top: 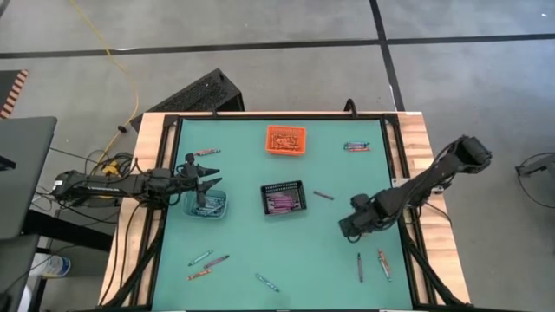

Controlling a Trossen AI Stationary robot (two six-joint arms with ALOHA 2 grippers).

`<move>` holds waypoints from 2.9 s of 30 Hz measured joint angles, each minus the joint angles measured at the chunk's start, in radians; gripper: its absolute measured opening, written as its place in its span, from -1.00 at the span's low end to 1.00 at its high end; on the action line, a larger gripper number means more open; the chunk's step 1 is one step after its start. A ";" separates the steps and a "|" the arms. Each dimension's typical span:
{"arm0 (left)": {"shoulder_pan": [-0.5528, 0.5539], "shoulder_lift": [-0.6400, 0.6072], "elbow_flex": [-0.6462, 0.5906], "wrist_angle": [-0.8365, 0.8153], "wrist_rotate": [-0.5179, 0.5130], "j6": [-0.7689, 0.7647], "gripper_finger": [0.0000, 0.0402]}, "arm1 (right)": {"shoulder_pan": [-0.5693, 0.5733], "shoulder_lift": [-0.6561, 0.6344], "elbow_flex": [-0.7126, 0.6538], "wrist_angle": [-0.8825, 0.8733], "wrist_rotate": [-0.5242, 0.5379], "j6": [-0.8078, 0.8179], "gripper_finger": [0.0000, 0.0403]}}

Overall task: Sort crayons
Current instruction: Put the orange crayon into the orange bin, then put the violet crayon into the black bin

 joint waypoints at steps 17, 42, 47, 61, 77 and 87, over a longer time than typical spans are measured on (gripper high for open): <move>0.000 0.000 0.000 0.000 0.000 0.000 -0.36 | 0.082 0.008 -0.106 0.038 0.001 0.199 -0.57; 0.000 0.000 0.000 0.000 0.000 0.000 -0.36 | -0.008 -0.039 -0.076 0.115 0.091 0.367 -0.57; 0.000 0.000 0.000 0.000 0.000 0.000 -0.36 | -0.078 -0.039 -0.073 0.114 0.178 0.243 -0.54; 0.000 0.000 0.000 0.000 0.000 0.000 -0.36 | -0.359 -0.019 -0.072 0.370 0.286 -0.789 -0.29; 0.000 0.000 0.000 0.000 0.000 0.000 -0.36 | -0.416 0.210 -0.068 0.520 0.245 -1.272 -0.33; 0.000 0.000 0.000 0.000 0.000 0.000 -0.36 | -0.406 0.213 -0.070 0.481 0.254 -1.264 -0.77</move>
